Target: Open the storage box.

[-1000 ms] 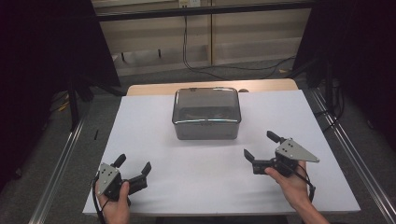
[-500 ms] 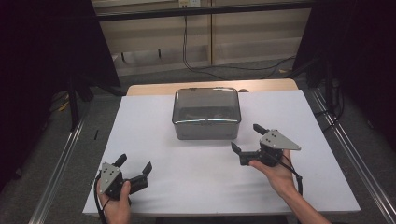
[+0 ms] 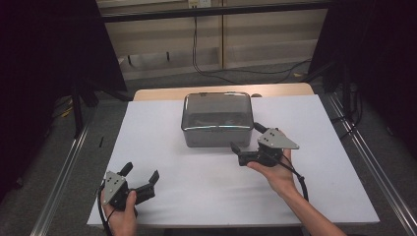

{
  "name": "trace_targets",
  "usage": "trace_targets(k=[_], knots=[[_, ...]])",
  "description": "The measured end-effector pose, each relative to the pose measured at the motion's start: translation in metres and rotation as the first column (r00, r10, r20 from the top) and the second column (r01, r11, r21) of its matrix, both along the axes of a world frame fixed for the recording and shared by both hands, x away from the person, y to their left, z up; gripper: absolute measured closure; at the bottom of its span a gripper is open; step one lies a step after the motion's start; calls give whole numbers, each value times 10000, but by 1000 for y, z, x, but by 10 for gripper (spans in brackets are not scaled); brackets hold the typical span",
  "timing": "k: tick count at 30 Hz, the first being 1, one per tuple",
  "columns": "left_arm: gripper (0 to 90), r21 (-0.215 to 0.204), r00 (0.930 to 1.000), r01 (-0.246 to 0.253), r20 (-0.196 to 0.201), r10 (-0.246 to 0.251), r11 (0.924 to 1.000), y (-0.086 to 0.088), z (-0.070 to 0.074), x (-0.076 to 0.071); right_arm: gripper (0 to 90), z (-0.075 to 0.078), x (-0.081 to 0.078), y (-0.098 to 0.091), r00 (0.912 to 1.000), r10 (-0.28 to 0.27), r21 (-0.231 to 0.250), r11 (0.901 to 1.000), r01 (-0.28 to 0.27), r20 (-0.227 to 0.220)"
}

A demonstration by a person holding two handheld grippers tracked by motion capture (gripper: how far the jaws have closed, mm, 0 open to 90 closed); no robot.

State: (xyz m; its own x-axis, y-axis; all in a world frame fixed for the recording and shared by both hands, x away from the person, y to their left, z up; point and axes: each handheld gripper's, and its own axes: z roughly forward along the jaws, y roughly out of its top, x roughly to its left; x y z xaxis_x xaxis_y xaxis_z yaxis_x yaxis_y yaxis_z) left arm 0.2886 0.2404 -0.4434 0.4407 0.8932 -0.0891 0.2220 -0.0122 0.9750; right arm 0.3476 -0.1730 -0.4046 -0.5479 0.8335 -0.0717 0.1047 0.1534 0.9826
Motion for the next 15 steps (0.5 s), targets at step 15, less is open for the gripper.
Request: trace_targets(k=[15], knots=[[24, -46, 9999, -77, 69, 77, 10000, 2, 1, 0, 25, 3, 9, 7, 9933, -161, -2045, 9781, 394, 1144]])
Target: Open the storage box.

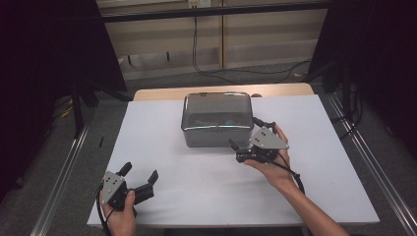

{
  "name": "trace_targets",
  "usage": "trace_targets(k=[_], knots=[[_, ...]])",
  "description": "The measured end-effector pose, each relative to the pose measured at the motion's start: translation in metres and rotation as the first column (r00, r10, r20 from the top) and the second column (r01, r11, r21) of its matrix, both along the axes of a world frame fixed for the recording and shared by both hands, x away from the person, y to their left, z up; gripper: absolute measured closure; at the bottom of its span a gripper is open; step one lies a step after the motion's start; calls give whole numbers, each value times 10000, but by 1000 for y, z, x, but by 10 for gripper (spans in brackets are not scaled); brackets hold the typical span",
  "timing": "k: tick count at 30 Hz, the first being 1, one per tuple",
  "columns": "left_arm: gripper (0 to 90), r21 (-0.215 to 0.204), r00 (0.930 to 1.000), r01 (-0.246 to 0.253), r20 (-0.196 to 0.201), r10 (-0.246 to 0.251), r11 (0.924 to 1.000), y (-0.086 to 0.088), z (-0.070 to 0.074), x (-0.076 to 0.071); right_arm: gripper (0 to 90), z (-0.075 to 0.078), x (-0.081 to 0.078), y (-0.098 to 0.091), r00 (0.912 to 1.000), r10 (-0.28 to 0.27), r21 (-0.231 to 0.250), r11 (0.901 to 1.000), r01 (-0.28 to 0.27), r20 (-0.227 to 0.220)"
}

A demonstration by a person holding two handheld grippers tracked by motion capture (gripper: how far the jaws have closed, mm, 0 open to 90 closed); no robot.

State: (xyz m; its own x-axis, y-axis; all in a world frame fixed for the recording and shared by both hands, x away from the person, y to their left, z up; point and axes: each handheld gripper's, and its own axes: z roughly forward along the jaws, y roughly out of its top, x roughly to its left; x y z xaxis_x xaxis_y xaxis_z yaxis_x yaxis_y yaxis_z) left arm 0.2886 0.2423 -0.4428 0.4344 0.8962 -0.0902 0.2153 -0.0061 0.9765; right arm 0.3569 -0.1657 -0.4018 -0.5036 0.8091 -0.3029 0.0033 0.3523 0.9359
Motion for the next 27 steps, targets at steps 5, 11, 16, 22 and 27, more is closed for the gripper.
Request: trace_targets(k=[5, 11, 16, 22, 27], knots=[[24, 55, 10000, 13, 2, -13, 10000, -1, 0, 0, 33, 2, 5, 5, 9996, 49, -462, 9989, -36, 273], [24, 144, 10000, 41, 57, -42, 9999, -3, 0, 0, 52, 0, 9, 13, 9993, 96, -1040, 9946, -58, 357], [24, 141, 10000, 52, 53, -53, 9999, -2, 0, 0, 81, 3, 11, 19, 9973, 72, -1895, 9819, 67, 725], [24, 159, 10000, -5, 72, 4, 9999, -1, 0, -1, 127, 3, 10, 30, 9864, 315, -3428, 9390, 261, 1616], [24, 153, 10000, 60, 57, -61, 9999, -2, 0, 0, 155, -2, 9, 38, 9756, 572, -4399, 8970, 431, 2122]])
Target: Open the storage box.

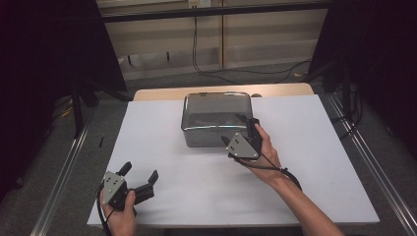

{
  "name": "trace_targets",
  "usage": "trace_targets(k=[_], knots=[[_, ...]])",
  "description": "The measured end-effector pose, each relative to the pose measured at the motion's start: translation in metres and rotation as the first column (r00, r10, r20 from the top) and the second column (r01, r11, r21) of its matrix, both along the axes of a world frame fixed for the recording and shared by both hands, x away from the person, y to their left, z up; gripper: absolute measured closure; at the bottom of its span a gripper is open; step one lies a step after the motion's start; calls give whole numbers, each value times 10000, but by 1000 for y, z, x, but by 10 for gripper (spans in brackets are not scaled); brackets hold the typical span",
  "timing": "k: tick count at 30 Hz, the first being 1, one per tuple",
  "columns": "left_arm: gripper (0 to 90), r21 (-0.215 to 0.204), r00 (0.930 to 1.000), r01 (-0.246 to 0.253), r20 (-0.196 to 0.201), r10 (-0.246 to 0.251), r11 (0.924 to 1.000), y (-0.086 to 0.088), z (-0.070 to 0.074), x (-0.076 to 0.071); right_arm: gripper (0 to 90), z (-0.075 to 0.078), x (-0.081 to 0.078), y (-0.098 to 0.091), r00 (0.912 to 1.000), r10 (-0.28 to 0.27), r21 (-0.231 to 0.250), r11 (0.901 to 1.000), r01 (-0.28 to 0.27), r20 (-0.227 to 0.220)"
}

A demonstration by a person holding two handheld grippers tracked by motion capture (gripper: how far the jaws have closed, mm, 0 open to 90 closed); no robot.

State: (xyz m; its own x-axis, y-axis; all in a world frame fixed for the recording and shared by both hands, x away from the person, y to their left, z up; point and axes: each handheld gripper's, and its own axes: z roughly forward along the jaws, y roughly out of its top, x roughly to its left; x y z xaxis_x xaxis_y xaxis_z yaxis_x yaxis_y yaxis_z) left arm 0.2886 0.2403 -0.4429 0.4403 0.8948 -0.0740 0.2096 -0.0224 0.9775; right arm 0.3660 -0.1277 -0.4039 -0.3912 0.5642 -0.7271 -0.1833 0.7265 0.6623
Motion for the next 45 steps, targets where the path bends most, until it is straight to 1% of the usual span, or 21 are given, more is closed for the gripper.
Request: trace_targets(k=[2, 4, 5, 8, 12, 15, 18, 20, 22, 25, 26, 27, 28, 30, 32, 35, 37, 38, 40, 42, 45], knots=[[24, 78, 10000, 70, -19, -70, 9999, -1, 0, 0, 166, -1, -1, 3, 10000, 53, -219, 9997, -53, 5], [24, 86, 10000, 38, -12, -38, 10000, -1, 0, 0, 174, 1, -1, 7, 9998, 147, -463, 9988, -141, 133], [24, 73, 10000, 43, -13, -43, 10000, -1, 0, 0, 181, 1, -1, 9, 9995, 179, -701, 9974, -160, 258], [24, 43, 10000, 0, 13, 0, 10000, -1, 0, 0, 214, 3, 0, 13, 9976, 286, -1480, 9888, -190, 630], [24, 38, 10000, 9, -7, -9, 10000, 0, 0, 0, 250, 1, -1, 17, 9956, 366, -1991, 9798, -187, 865], [24, 55, 10000, -52, 3, 52, 10000, 0, 0, 0, 290, -4, -2, 20, 9942, 471, -2499, 9680, -217, 963], [24, 94, 10000, 48, -7, -48, 9999, -2, 0, 1, 344, -9, -1, 22, 9935, 535, -2965, 9548, -214, 1007], [24, 147, 10000, 91, -39, -90, 9999, -2, 0, 1, 381, -11, -1, 23, 9917, 611, -3321, 9430, -202, 1132], [24, 140, 10000, 75, -34, -74, 9999, -2, 0, 1, 411, -13, -3, 25, 9912, 644, -3479, 9373, -203, 1156], [24, 140, 10000, 36, -37, -35, 9999, -2, 0, 1, 447, -16, -3, 28, 9882, 763, -3955, 9183, -176, 1332], [24, 134, 10000, 45, -37, -45, 9999, -2, 0, 1, 478, -17, -3, 30, 9872, 792, -4188, 9080, -140, 1386], [24, 134, 10000, 45, -37, -45, 9999, -2, 0, 1, 478, -17, -3, 30, 9872, 792, -4188, 9080, -140, 1386], [24, 94, 10000, 40, -12, -40, 9999, -2, 0, 1, 509, -20, -2, 31, 9877, 809, -4469, 8945, -126, 1340], [24, 119, 10000, 36, -9, -36, 9999, -2, 0, 1, 534, -22, -1, 31, 9881, 803, -4577, 8890, -115, 1313], [24, 110, 10000, 20, -14, -20, 9999, -2, 0, 1, 562, -24, 1, 31, 9898, 728, -4583, 8888, -89, 1220], [24, 150, 10000, 37, -39, -36, 9999, -1, 0, 1, 603, -25, 2, 31, 9896, 752, -4719, 8816, -87, 1223], [24, 151, 10000, 29, -39, -28, 9999, -1, 0, 1, 608, -25, 2, 31, 9897, 744, -4727, 8812, -80, 1220], [24, 142, 10000, 19, -25, -19, 9999, -1, 0, 1, 625, -26, 1, 32, 9887, 781, -4841, 8750, -65, 1280], [24, 84, 10000, -5, 10, 5, 10000, -2, 0, 1, 645, -27, 1, 33, 9879, 825, -4915, 8708, -74, 1312], [24, 123, 10000, 44, 27, -45, 9999, -3, 1, 1, 662, -28, 1, 34, 9887, 797, -4908, 8712, -71, 1272], [24, 166, 10000, 59, -1, -59, 9998, -3, 0, 1, 681, -29, 1, 36, 9877, 845, -4987, 8668, -78, 1314]])
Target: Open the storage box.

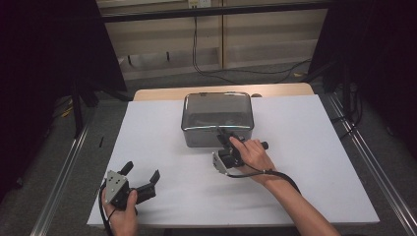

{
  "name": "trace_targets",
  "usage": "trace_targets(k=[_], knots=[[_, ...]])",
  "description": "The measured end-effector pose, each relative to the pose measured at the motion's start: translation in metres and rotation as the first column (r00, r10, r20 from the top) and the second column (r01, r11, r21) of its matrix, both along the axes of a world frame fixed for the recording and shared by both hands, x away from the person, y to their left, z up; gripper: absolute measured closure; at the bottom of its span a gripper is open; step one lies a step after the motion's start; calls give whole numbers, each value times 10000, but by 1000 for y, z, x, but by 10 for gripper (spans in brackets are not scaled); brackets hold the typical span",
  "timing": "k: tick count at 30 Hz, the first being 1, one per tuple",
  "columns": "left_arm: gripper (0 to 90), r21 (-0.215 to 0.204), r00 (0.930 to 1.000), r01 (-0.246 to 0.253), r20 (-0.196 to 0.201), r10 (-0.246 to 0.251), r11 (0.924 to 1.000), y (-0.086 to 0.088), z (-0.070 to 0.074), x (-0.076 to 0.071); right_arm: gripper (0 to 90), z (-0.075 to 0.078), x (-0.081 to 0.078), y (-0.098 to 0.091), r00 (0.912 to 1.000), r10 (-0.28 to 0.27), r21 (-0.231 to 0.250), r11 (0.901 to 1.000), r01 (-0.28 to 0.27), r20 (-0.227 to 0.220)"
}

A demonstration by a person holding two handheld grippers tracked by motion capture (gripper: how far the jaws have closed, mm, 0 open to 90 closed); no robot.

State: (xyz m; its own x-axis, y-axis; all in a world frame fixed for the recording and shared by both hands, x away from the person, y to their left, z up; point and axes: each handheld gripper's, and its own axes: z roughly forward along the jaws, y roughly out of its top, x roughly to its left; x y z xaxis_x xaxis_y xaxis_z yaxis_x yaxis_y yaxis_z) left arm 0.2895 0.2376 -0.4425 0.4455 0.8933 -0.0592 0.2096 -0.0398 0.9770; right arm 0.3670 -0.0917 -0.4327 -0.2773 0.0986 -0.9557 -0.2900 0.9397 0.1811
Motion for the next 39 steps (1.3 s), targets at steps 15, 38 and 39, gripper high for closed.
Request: trace_targets(k=[15, 38, 39], knots=[[24, 31, 10000, -29, -25, 29, 10000, 0, 0, 0, 777, 3, -1, 3, 10000, -22, 168, 9999, 22, 6], [25, 12, 10000, -20, -25, 20, 10000, 1, 0, 1, 803, 9, -3, 1, 9999, 91, 399, 9992, -89, -47], [25, 4, 10000, -14, -28, 14, 10000, 1, 0, 1, 804, 10, -3, 0, 9999, 88, 420, 9991, -86, -49]])
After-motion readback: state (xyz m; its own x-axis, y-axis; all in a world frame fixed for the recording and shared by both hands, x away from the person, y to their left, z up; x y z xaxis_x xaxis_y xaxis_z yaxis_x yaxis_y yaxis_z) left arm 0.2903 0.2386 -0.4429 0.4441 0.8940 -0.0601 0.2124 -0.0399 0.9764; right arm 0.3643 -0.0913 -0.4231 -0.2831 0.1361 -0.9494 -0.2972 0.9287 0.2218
